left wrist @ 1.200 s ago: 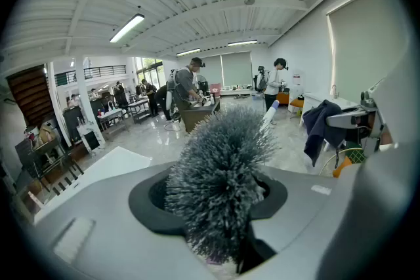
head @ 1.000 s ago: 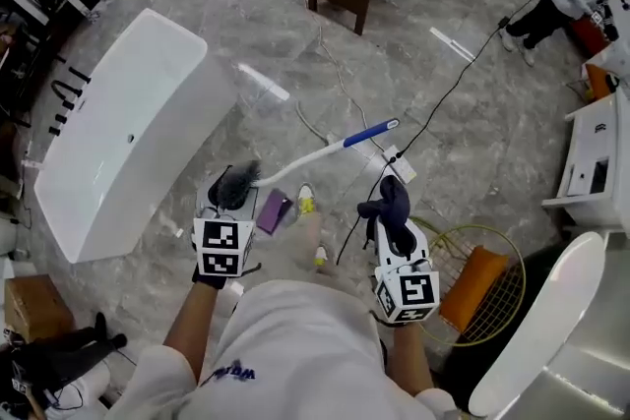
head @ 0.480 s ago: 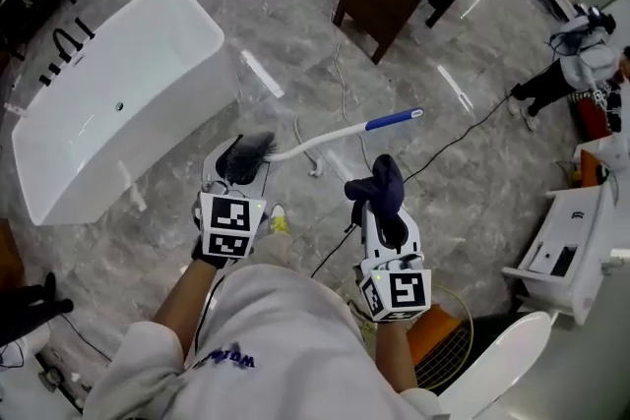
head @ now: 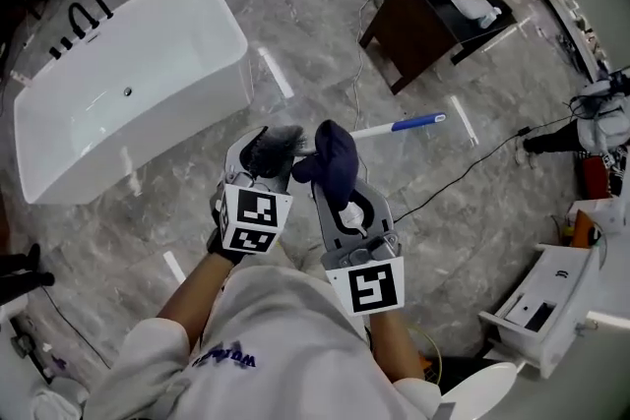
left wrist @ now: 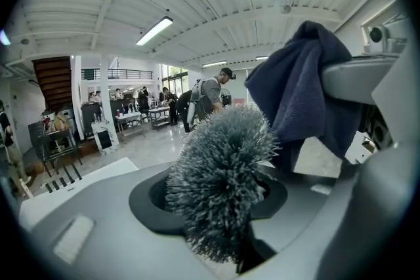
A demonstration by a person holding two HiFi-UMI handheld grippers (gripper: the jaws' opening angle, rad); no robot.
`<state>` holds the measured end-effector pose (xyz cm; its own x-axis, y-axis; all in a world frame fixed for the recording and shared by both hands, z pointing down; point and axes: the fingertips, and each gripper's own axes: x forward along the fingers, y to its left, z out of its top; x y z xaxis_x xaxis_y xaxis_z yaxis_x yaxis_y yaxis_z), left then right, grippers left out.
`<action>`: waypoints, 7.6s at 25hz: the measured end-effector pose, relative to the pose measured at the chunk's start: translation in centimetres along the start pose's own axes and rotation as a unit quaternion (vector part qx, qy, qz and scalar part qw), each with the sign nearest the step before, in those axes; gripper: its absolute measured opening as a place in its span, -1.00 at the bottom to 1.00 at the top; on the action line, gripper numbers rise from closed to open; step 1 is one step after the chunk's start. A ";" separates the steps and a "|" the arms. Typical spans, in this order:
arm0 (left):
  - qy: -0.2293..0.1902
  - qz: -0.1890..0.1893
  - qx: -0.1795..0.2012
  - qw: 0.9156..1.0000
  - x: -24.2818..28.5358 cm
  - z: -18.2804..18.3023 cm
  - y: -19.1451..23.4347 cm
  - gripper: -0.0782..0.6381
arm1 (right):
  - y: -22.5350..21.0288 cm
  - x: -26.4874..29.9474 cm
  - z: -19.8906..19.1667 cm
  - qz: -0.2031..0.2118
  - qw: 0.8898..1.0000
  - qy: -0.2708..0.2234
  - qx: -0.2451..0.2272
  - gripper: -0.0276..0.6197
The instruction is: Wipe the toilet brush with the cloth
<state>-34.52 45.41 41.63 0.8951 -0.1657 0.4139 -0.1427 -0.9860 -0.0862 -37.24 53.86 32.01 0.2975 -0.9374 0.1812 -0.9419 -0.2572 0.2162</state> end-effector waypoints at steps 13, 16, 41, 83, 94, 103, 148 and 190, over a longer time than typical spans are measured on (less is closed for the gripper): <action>0.032 0.087 -0.006 0.996 11.3 5.9 -1.1 -0.24 | -12.9 9.7 -5.6 0.125 0.991 -0.003 -0.037 -0.73; 0.039 0.093 -0.017 0.995 13.5 7.7 -1.6 -0.24 | -17.6 10.7 -5.7 0.148 0.989 -0.025 -0.015 -0.73; 0.052 0.198 -0.145 0.968 20.2 5.9 6.9 -0.24 | -24.0 23.0 -8.7 0.193 0.979 -0.018 0.065 -0.73; 0.071 0.262 -0.201 0.941 48.1 16.3 35.8 -0.23 | -48.6 68.4 -4.3 0.225 0.964 -0.027 0.136 -0.73; 0.095 0.308 -0.195 0.927 53.2 18.8 39.1 -0.23 | -46.2 72.2 -3.5 0.331 0.927 -0.037 0.174 -0.73; 0.083 0.311 -0.229 0.919 55.7 17.3 44.8 -0.23 | -38.0 73.3 -3.2 0.465 0.875 -0.010 0.133 -0.73; -0.003 0.296 -0.276 0.914 52.9 11.3 69.0 -0.23 | -41.3 104.7 1.6 0.215 0.968 0.003 0.129 -0.73; 0.006 0.335 -0.226 0.914 53.9 12.7 67.2 -0.25 | -29.4 98.1 3.2 0.353 0.919 -0.065 -0.162 -0.73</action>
<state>9.55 -29.53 46.67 0.5374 -0.7334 0.4163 -0.8207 -0.5684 0.0582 19.14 -31.25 40.35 -0.4103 -0.8694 0.2752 -0.7907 0.4895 0.3677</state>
